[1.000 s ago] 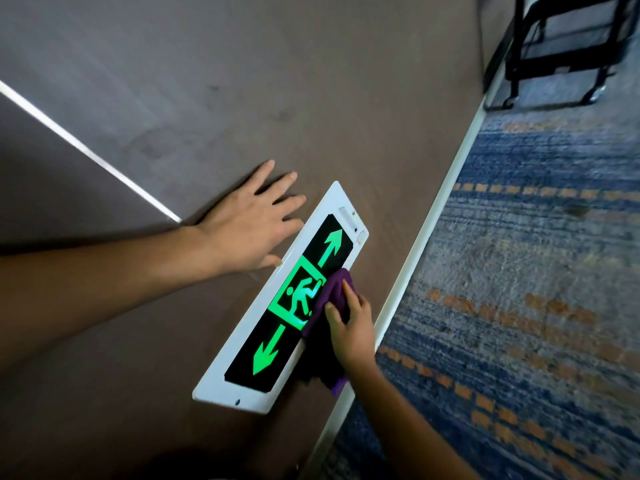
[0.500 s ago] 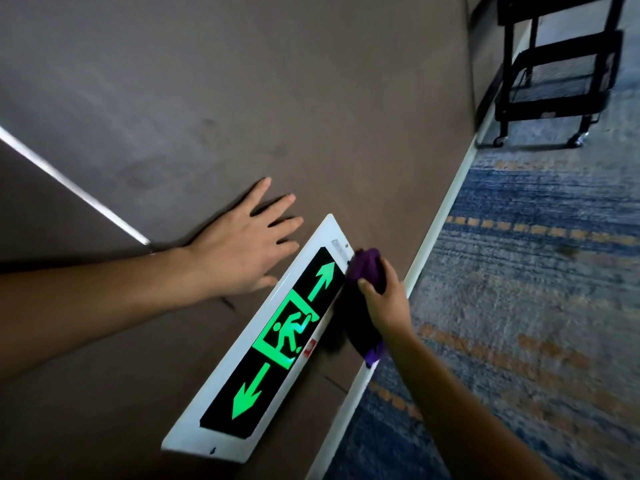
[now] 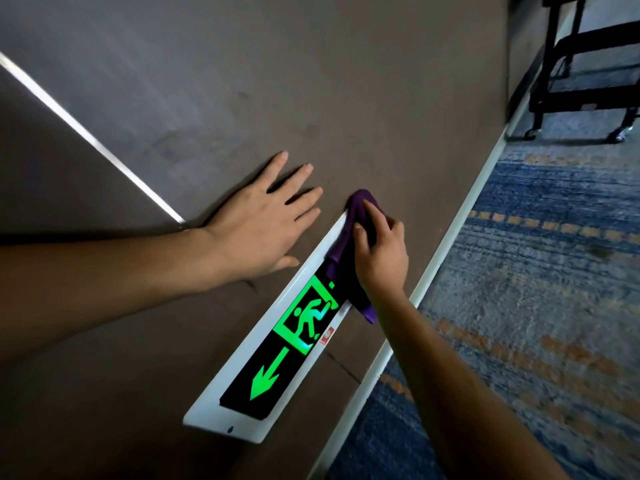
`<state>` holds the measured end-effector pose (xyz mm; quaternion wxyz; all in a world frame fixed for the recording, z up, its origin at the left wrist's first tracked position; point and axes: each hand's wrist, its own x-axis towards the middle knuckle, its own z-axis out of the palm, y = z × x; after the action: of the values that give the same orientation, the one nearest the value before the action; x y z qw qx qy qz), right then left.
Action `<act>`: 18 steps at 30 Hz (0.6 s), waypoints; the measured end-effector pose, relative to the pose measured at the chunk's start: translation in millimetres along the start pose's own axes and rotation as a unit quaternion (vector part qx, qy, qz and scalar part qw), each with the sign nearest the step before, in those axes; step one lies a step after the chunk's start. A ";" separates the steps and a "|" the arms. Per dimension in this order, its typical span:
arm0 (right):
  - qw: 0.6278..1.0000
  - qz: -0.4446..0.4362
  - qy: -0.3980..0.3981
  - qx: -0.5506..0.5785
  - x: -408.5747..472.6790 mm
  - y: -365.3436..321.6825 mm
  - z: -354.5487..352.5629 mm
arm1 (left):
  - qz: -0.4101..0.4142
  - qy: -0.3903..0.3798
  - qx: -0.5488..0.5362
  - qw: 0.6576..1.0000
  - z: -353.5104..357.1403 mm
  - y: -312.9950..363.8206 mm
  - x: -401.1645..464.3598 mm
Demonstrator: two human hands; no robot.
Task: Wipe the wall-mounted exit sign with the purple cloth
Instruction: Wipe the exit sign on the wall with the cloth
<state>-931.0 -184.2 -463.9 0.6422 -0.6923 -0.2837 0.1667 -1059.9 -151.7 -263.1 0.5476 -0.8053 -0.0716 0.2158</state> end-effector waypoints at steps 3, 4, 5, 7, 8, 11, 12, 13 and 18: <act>0.996 0.073 -0.031 -0.032 -12.8 39.3 -1.2 | -0.005 0.005 -0.002 1.000 0.3 0.8 -2.3; 0.993 0.097 -0.048 -0.041 -19.2 51.2 -1.2 | -0.006 0.004 -0.002 1.000 0.3 0.6 -2.3; 0.990 0.115 -0.064 -0.049 -25.3 60.7 -0.9 | -0.006 0.005 -0.003 1.000 0.1 0.3 -2.1; 0.985 0.143 -0.081 -0.054 -31.5 69.9 1.0 | -0.008 0.009 -0.008 1.000 -0.7 0.2 -2.1; 0.983 0.159 -0.082 -0.049 -31.1 71.7 2.2 | -0.008 0.009 -0.012 1.000 -1.4 0.2 -2.1; 0.976 0.204 -0.077 0.005 -23.8 71.8 5.2 | -0.006 0.009 -0.016 1.000 -2.4 0.1 -1.4; 0.973 0.219 -0.073 0.029 -20.9 70.8 4.7 | -0.007 0.009 -0.017 1.000 -2.3 0.6 -1.4; 0.969 0.232 -0.067 0.052 -18.1 68.9 3.6 | -0.007 0.010 -0.016 1.000 -2.3 0.6 -1.6; 0.980 0.172 -0.066 0.070 -9.2 43.9 -0.2 | 0.000 0.022 -0.009 1.000 -2.6 -3.6 -1.8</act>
<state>-930.3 -190.5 -508.3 0.6310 -0.6714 -0.1895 0.3393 -1059.9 -153.1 -258.6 0.5417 -0.8147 -0.0612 0.1977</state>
